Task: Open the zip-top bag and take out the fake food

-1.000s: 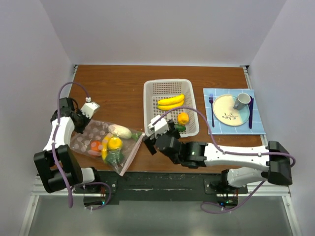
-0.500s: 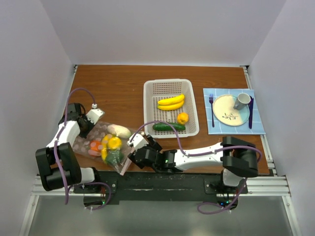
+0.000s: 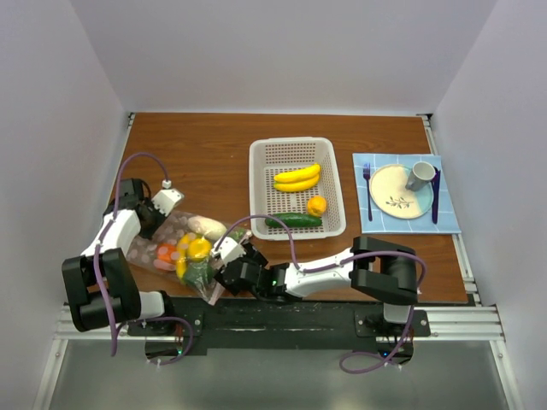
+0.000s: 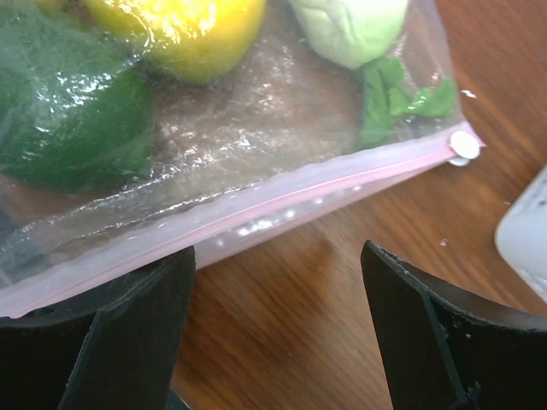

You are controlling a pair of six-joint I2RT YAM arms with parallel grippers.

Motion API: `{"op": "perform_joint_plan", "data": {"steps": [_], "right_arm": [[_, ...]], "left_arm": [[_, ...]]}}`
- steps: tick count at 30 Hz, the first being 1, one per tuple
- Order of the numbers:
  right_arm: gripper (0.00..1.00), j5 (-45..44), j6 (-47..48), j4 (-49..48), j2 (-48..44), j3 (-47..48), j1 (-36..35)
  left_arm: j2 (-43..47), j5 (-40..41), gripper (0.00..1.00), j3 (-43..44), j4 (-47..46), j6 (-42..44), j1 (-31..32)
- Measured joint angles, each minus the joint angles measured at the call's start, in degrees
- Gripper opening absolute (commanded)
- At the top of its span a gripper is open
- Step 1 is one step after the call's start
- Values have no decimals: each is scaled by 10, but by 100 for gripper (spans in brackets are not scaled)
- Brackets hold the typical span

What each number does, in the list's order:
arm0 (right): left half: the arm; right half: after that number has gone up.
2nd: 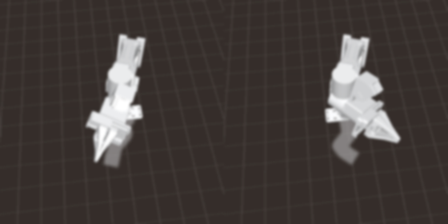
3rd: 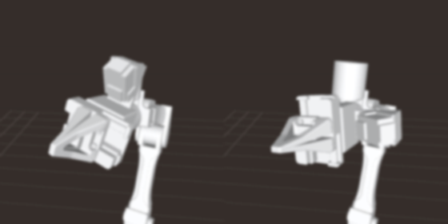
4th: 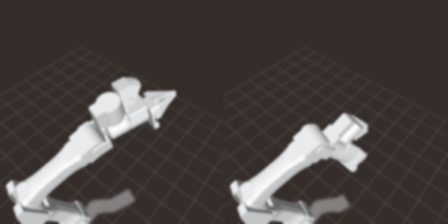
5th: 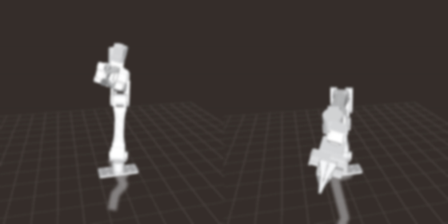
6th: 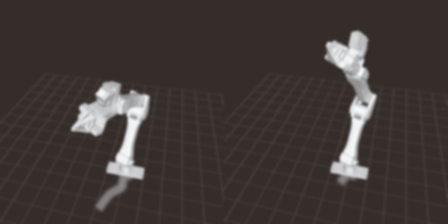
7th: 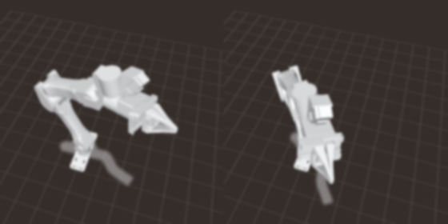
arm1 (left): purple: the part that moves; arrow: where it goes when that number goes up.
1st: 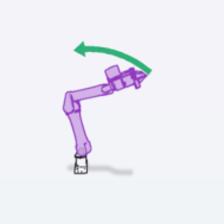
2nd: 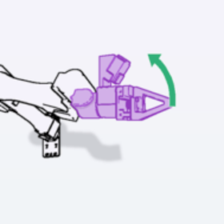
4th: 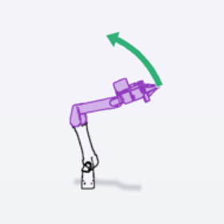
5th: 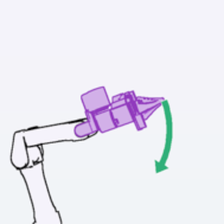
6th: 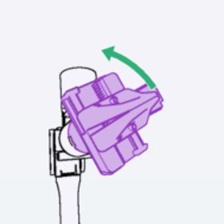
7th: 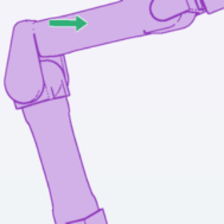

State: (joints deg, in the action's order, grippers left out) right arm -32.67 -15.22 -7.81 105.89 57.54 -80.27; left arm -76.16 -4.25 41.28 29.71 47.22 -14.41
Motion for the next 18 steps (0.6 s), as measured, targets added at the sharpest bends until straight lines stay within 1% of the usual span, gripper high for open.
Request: {"op": "perform_joint_plan", "data": {"steps": [8, 10, 12, 14, 18], "right_arm": [[83, 42, -14, -61, 18, 5, 17], [85, 55, -18, -76, 28, 14, 23], [90, 71, -21, -89, 45, 27, 28], [98, 85, -23, -101, 63, 41, 31], [99, 107, -20, -124, 85, 54, 32]], "left_arm": [[0, 0, 0, 0, 5, -13, 14], [1, 0, 0, 0, 7, -21, 26], [5, 0, 0, -5, 6, -29, 37], [10, 0, 0, -13, 7, -36, 48], [16, 1, 0, -35, 7, -45, 70]]}}
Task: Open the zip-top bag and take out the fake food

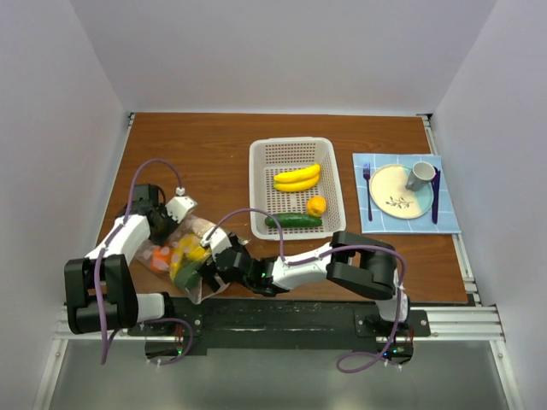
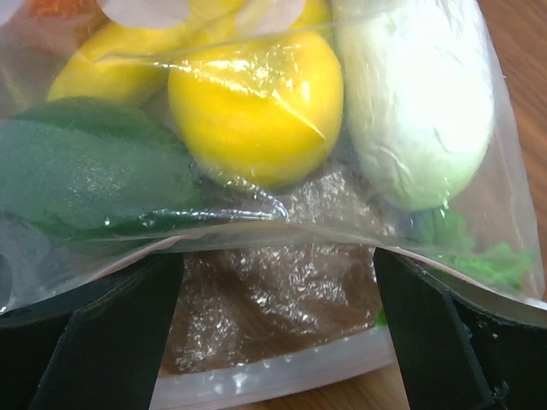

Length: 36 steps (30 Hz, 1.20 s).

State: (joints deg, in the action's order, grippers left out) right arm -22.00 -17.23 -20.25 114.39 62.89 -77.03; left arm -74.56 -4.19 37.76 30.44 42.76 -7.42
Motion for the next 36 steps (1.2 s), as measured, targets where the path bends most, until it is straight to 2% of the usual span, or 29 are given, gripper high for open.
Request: {"op": "perform_joint_plan", "data": {"steps": [7, 20, 31, 36], "right_arm": [[99, -1, 23, -24, 6, 15, -1], [97, -146, 68, -33, -26, -2, 1], [85, -136, 57, -10, 25, 3, 23], [86, -134, 44, -7, 17, -7, 22]], "left_arm": [[1, 6, 0, -25, -6, -4, 22], [42, 29, 0, -72, -50, 21, 40], [42, 36, 0, -70, -40, 43, 41], [32, 36, 0, -61, -33, 43, 41]]}}
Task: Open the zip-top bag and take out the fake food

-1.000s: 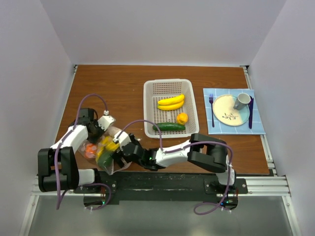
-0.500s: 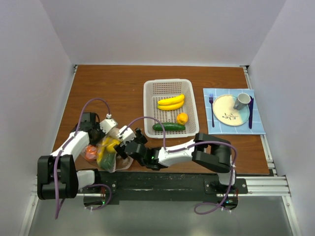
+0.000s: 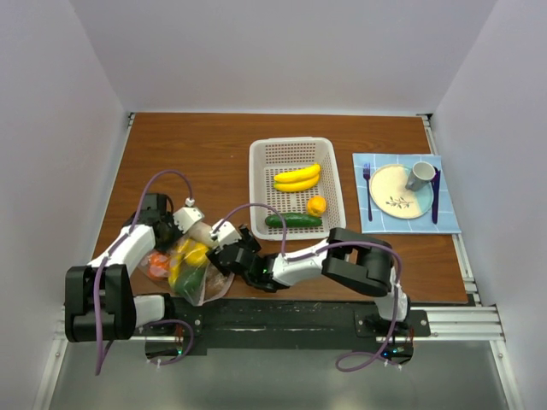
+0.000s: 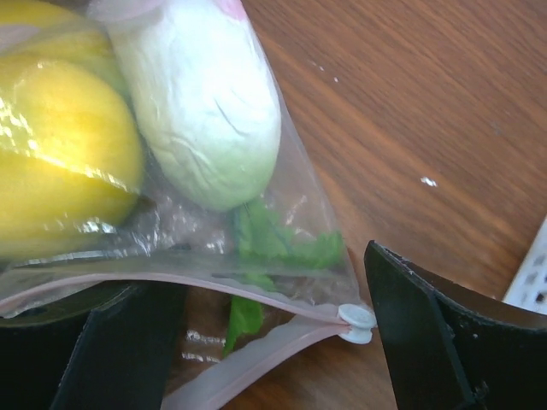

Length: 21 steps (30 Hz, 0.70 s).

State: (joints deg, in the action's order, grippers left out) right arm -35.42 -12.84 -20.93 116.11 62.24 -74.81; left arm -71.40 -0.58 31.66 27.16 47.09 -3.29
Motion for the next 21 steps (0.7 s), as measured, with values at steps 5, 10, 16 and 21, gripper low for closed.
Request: {"op": "perform_joint_plan", "data": {"steps": [5, 10, 16, 21], "right_arm": [[72, 2, -19, 8, -67, -46, -16], [50, 5, -38, -7, -111, -54, -42], [40, 25, -57, -4, -89, -54, -64], [46, 34, -68, 5, -77, -57, -65]], "left_arm": [[-10, 5, 0, 6, -1, 0, 0], [-17, 9, 0, 11, -2, -8, 0], [-17, 10, 0, 11, -2, -10, 0], [-17, 10, 0, 11, -2, -10, 0]]}}
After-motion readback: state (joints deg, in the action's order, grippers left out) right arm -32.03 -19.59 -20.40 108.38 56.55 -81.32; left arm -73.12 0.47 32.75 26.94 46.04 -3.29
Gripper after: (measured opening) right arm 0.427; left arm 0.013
